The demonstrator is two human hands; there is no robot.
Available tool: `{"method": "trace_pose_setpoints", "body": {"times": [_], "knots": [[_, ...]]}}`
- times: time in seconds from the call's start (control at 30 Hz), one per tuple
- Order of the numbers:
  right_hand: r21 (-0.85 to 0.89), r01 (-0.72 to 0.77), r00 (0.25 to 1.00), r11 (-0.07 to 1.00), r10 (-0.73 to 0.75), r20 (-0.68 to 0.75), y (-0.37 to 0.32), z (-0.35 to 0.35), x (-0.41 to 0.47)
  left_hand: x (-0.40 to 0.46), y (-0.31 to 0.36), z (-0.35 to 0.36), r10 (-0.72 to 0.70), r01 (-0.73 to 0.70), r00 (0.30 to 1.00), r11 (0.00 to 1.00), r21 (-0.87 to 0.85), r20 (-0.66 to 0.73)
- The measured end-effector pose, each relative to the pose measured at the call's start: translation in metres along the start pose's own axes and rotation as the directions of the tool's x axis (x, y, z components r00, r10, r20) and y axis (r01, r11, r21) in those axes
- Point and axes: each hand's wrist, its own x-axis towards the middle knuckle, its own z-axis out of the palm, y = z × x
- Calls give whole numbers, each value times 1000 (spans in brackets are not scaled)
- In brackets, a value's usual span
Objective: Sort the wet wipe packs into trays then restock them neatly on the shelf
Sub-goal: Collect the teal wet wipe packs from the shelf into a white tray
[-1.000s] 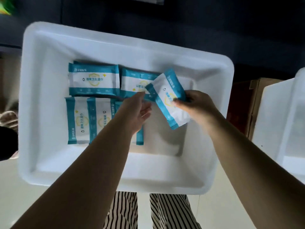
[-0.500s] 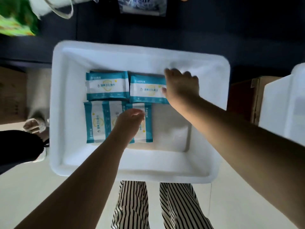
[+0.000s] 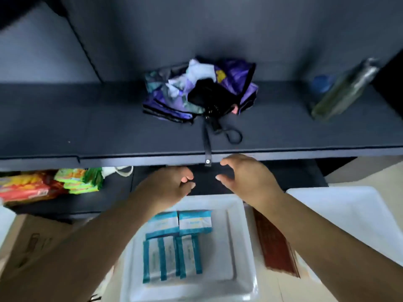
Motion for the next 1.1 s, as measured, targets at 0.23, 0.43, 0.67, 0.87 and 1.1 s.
{"method": "trace_pose_setpoints", "body": {"times": [0.23,0.43,0.67,0.87,1.1], "knots": [[87,-29,907,996,63,-416,-30,-170,-57,-30,76,-149,378,-344,873,925,160,-309],[76,-57,768,995,92,-634,-34,-255,-96,-48,151,-225,623,-443,672,771,457,-399],[112,-128,704,985,170,-690,14,-313,-109,-20,219,-261,617,-457,617,787,416,-489],[208,-176,718,962,270,-642,106,-361,-79,42,276,-262,532,-421,683,847,326,-500],[260,-55,885,964,167,-434,186,-416,-11,111,326,-253,435,-321,748,898,300,-501]]}}
